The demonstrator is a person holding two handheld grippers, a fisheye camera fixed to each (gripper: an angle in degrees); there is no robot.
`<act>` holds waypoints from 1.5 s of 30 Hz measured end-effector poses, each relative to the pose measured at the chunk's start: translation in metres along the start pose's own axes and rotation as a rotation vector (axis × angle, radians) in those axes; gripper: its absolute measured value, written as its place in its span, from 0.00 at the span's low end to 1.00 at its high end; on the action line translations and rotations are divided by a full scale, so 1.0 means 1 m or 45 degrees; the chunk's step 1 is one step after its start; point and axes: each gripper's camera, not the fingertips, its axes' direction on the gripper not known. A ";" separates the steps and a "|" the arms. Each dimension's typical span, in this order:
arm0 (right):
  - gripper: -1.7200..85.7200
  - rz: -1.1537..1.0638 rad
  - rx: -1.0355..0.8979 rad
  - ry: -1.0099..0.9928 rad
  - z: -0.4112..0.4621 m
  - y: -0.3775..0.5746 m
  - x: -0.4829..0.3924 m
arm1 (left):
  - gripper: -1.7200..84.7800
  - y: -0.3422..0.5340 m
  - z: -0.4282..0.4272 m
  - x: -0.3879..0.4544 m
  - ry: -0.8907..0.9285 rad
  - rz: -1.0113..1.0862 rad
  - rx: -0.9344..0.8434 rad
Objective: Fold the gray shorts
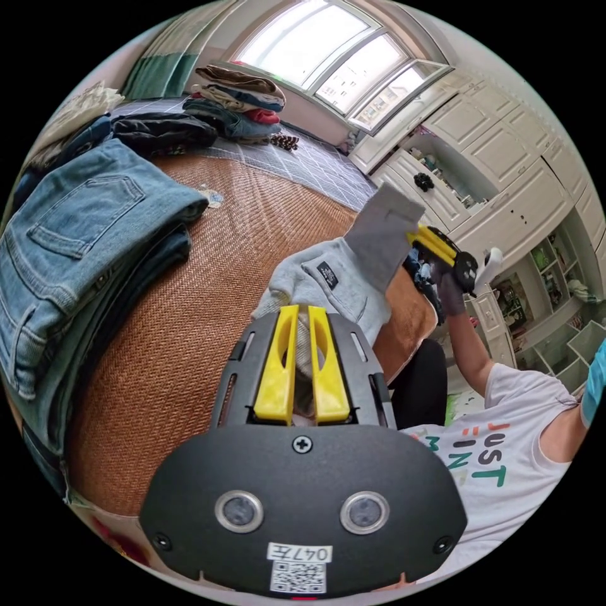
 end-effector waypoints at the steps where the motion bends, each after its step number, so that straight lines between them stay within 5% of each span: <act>1: 0.03 -0.151 -0.027 -0.025 0.002 -0.025 -0.026 | 0.06 0.008 -0.005 -0.002 0.013 -0.012 0.022; 6: 0.04 -0.333 -0.085 -0.032 0.006 -0.070 -0.057 | 0.07 0.052 -0.039 -0.003 0.049 -0.062 0.131; 15: 0.11 -0.086 -0.021 -0.252 -0.045 -0.120 0.094 | 0.07 0.113 -0.084 0.013 -0.027 -0.102 0.230; 23: 0.04 -0.015 -0.057 -0.197 -0.071 -0.156 0.182 | 0.08 0.118 -0.068 0.022 -0.035 -0.118 0.154; 27: 0.03 0.193 0.199 -0.196 -0.163 -0.186 0.267 | 0.08 0.123 -0.067 0.020 -0.011 -0.151 0.140; 37: 0.04 0.020 0.136 -0.345 -0.135 -0.247 0.200 | 0.08 0.151 -0.096 0.019 0.093 -0.225 0.237; 45: 0.12 -0.030 0.243 -0.455 -0.175 -0.255 0.277 | 0.07 0.165 -0.138 0.041 0.069 -0.216 0.351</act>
